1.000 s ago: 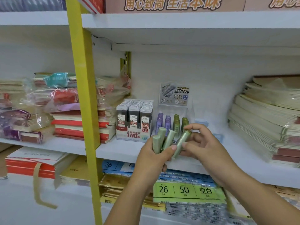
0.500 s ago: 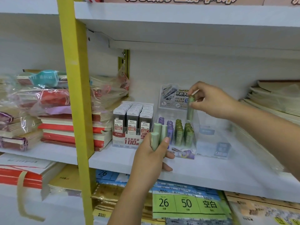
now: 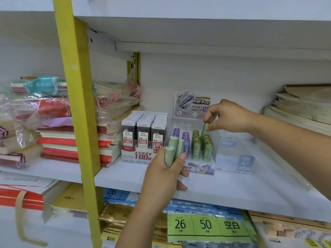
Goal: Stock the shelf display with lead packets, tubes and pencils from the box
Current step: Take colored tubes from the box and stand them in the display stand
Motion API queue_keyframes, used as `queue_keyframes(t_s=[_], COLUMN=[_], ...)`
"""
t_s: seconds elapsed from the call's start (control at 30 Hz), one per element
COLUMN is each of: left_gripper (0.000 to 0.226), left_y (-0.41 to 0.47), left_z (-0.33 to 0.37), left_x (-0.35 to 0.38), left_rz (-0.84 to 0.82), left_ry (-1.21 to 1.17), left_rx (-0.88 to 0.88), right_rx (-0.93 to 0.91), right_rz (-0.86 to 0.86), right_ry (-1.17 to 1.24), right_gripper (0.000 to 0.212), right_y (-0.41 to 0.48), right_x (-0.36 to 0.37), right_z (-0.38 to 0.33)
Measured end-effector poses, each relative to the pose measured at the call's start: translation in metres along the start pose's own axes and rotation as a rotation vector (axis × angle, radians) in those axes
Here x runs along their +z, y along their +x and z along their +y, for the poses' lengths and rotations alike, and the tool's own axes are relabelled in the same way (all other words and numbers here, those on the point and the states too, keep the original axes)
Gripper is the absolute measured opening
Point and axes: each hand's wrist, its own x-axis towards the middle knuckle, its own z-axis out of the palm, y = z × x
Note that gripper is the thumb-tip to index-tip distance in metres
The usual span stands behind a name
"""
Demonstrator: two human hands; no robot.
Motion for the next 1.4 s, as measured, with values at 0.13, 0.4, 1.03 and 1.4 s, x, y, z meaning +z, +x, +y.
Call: queue_keyframes(t_s=[0.13,0.4,1.03,1.4], left_gripper=[0.013,0.013,0.013,0.013], left_y=[0.000,-0.001,-0.002,-0.004], left_z=[-0.001,0.000,0.000,0.003], left_x=[0.001,-0.001,0.000,0.000], left_rz=[0.003,0.002,0.014,0.011], left_ry=[0.026,0.039,0.052,0.008], left_rx=[0.007,0.008,0.011,-0.001], right_rx=[-0.020,-0.032,-0.100,-0.026], right_rz=[0.000,0.021,0.030,-0.176], right_ry=[-0.041,-0.147,-0.204,-0.324], right_gripper=[0.020,0.020,0.021,0.018], right_y=[-0.001,0.002,0.003,0.008], right_x=[-0.002,-0.002,-0.001,0.006], right_z=[0.001,0.002,-0.004,-0.002])
